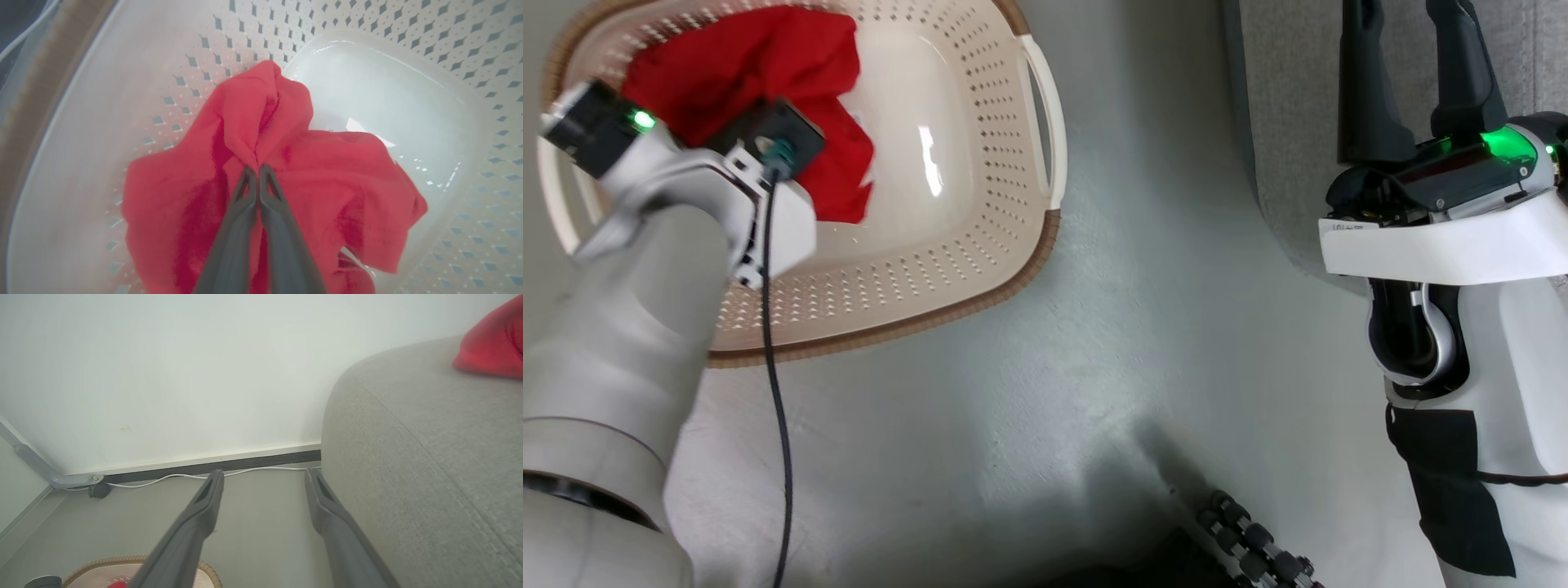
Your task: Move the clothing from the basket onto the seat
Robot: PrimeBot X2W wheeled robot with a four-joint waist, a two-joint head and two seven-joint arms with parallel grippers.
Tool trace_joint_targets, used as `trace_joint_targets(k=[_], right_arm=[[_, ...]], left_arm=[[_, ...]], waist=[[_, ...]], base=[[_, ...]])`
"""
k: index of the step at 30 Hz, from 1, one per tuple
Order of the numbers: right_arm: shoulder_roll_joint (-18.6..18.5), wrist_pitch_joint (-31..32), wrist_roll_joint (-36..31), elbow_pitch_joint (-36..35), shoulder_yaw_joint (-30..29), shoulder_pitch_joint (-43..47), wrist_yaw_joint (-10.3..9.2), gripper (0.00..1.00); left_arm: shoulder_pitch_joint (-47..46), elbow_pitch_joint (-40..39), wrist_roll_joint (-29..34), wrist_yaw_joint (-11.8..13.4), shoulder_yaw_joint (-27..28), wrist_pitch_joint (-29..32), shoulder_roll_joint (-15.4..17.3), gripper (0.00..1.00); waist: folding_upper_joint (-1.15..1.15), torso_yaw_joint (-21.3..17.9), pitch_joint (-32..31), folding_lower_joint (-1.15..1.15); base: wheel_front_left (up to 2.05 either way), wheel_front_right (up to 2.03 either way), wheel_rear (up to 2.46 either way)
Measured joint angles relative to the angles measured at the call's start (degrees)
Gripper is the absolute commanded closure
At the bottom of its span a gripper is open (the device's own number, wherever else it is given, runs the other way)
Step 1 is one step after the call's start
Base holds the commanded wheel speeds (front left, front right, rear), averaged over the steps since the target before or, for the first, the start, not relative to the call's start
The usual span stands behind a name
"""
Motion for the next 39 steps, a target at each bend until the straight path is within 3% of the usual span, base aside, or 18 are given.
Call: trace_joint_targets(k=[8,21,39], right_arm=[[0.0,0.0,-3.5,3.0,-2.4,0.4,0.0,0.0],[0.0,0.0,-8.3,7.9,-6.4,6.7,0.0,0.0],[0.0,0.0,-11.6,12.3,-8.9,17.4,0.0,0.0]], left_arm=[[5.4,-1.4,-4.0,-2.4,0.6,-3.4,-5.1,1.0],[18.6,-17.8,-11.4,-3.9,2.1,-3.6,-9.0,1.0],[35.0,-39.0,-20.3,-3.5,9.0,-3.6,-9.7,1.0]], waist=[[0.0,3.3,-6.9,0.0],[0.0,8.9,-20.6,0.0],[0.0,17.0,-38.5,0.0]], base=[[0.0,0.0,0.0],[0.0,0.0,0.0],[0.0,0.0,0.0]])
